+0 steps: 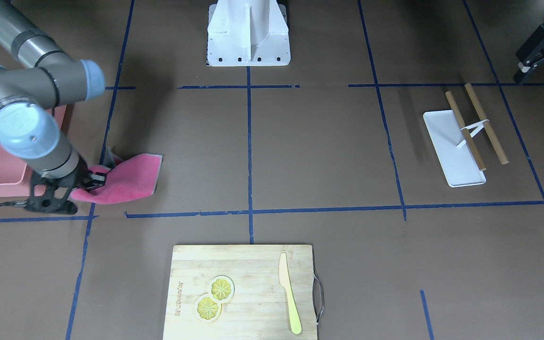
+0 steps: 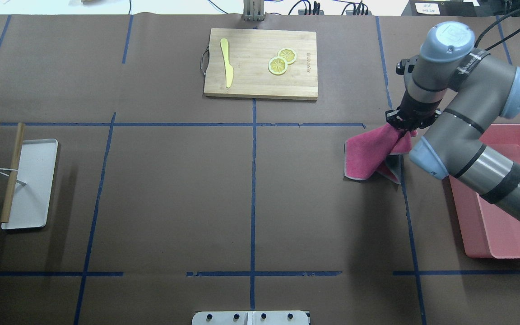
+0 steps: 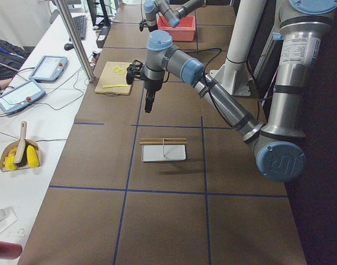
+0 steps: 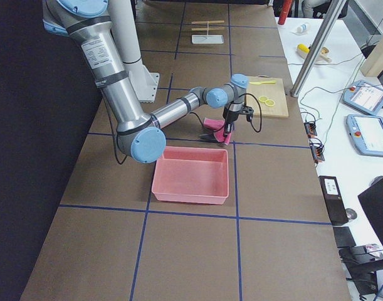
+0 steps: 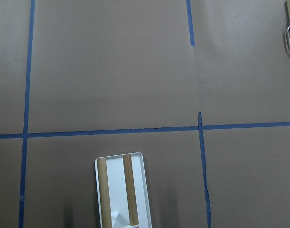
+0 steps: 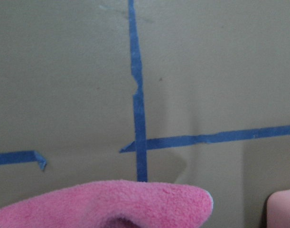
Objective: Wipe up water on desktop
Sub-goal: 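Press the cloth onto the table with the right gripper and wipe toward the robot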
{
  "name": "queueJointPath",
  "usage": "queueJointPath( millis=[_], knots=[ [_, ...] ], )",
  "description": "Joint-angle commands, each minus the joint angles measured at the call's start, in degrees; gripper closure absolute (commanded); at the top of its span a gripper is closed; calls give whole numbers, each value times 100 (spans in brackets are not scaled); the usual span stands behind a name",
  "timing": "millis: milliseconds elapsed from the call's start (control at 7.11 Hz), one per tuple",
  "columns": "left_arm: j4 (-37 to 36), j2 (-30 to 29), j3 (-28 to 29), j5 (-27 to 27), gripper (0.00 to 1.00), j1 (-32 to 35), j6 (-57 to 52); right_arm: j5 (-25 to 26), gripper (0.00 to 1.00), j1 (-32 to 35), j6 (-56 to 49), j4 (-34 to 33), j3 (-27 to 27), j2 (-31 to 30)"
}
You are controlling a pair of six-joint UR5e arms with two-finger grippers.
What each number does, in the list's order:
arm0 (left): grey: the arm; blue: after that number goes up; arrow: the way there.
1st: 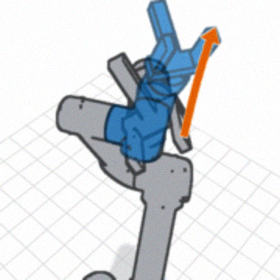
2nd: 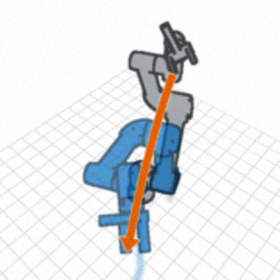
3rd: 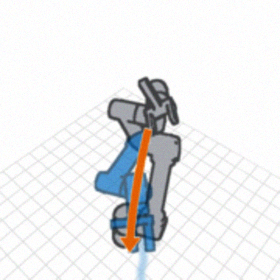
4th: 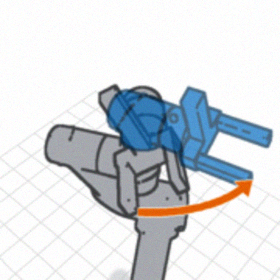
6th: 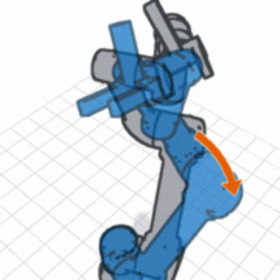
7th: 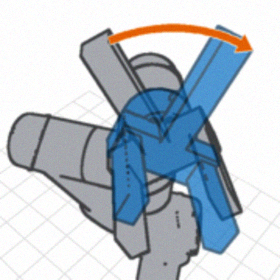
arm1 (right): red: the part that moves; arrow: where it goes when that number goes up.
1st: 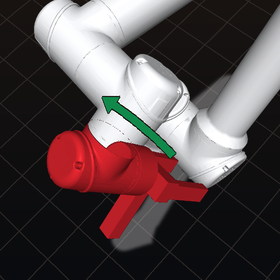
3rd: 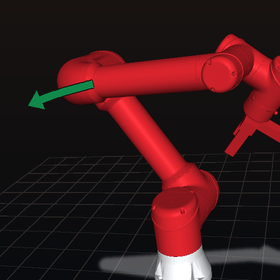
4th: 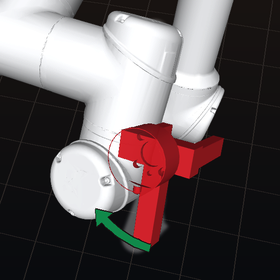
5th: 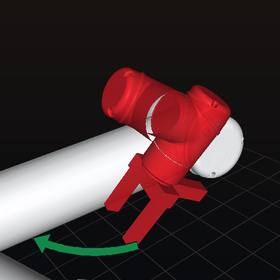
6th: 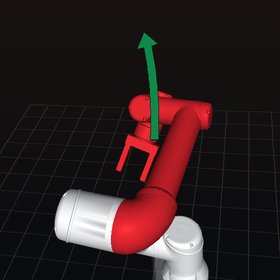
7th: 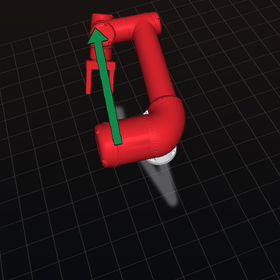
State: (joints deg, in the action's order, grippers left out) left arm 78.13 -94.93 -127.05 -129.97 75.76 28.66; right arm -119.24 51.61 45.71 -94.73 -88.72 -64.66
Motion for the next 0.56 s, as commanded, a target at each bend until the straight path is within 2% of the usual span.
queueJointPath(
  millis=[0,422],
  knots=[
    [0,36,22,7,0,1,-44,-325,100,-10,-81,-11,92,189],
    [0,36,92,7,0,62,-176,-643,100,-765,832,24,-179,384]
  ],
)
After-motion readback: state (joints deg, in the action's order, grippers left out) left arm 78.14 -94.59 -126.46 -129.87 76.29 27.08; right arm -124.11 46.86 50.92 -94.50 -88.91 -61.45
